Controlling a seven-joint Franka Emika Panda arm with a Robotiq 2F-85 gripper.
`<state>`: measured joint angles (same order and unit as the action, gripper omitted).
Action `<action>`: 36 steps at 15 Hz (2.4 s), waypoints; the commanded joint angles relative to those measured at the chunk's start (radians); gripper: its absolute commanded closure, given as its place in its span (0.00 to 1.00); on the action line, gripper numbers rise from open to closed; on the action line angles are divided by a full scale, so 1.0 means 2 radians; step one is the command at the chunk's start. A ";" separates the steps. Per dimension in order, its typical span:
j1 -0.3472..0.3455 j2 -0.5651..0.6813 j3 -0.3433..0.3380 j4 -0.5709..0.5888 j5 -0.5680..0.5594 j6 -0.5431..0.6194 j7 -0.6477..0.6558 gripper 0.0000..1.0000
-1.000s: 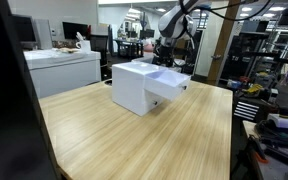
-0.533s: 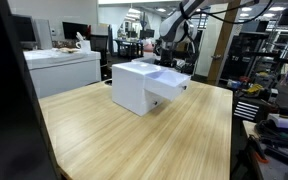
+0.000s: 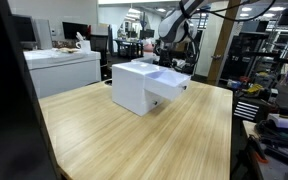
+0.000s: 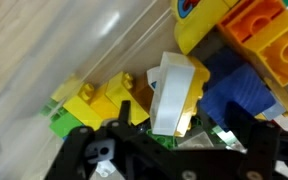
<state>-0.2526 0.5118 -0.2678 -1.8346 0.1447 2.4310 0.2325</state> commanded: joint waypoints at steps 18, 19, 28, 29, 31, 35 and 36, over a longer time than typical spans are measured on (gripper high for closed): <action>0.027 -0.116 -0.009 -0.092 -0.048 0.019 0.031 0.85; 0.028 -0.122 -0.009 -0.092 -0.051 0.022 0.030 0.85; 0.025 -0.203 0.031 -0.124 -0.015 0.021 -0.069 0.85; 0.027 -0.214 0.037 -0.131 -0.008 0.020 -0.086 0.85; 0.031 -0.235 0.051 -0.147 0.013 0.016 -0.120 0.85; 0.052 -0.278 0.077 -0.193 0.066 0.021 -0.187 0.85; 0.057 -0.283 0.078 -0.198 0.072 0.019 -0.195 0.85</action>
<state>-0.1612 0.0188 -0.1254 -2.1508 0.2262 2.4515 -0.0683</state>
